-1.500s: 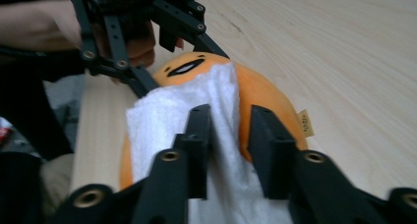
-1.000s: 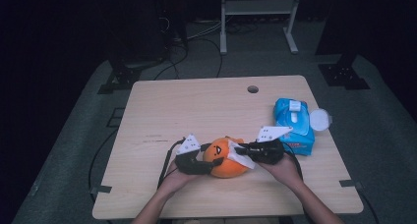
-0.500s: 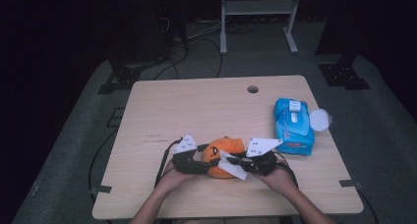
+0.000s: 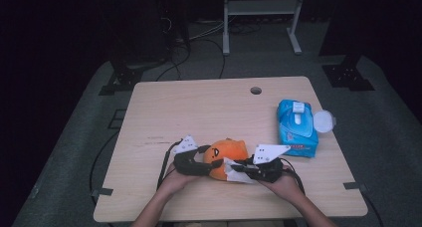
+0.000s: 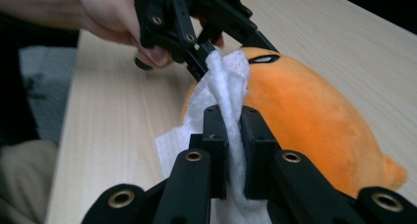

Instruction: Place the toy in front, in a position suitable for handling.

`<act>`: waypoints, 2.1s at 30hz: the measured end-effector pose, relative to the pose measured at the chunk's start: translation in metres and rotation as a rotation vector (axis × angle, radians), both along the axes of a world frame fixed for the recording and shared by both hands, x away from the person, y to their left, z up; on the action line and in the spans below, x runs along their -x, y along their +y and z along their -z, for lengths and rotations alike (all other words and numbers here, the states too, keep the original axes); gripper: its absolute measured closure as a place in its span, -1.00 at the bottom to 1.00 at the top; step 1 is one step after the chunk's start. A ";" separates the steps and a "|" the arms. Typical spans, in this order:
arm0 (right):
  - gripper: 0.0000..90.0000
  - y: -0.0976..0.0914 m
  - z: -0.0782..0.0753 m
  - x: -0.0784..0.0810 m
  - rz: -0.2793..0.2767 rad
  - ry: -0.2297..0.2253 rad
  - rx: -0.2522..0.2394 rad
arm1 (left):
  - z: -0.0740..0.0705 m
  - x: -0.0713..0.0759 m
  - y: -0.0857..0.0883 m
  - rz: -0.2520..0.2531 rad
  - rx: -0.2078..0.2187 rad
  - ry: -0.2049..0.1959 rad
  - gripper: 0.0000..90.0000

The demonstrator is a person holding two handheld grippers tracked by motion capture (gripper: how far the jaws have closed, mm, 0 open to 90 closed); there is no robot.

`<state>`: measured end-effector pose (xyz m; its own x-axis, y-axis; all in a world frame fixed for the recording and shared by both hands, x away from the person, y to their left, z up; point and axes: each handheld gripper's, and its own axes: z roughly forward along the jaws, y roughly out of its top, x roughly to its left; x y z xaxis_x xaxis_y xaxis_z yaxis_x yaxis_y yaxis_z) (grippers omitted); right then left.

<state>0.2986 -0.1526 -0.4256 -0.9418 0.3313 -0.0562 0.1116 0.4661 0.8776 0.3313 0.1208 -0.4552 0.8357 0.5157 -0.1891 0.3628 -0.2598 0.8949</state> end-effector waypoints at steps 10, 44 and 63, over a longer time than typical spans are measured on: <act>0.82 -0.025 0.005 -0.019 0.113 0.041 -0.015 | -0.001 0.002 0.003 0.045 -0.018 -0.018 -0.46; 0.82 -0.035 0.008 -0.030 0.203 0.110 -0.092 | -0.004 0.007 -0.002 0.121 0.008 -0.019 -0.64; 0.82 -0.027 0.006 -0.032 0.238 0.086 -0.079 | -0.005 0.023 -0.014 0.110 -0.102 -0.117 -0.42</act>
<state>0.3305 -0.1797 -0.4315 -0.8369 0.5445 0.0556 0.2859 0.3482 0.8927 0.3085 0.1067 -0.4501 0.9014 0.4312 -0.0387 0.2221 -0.3837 0.8964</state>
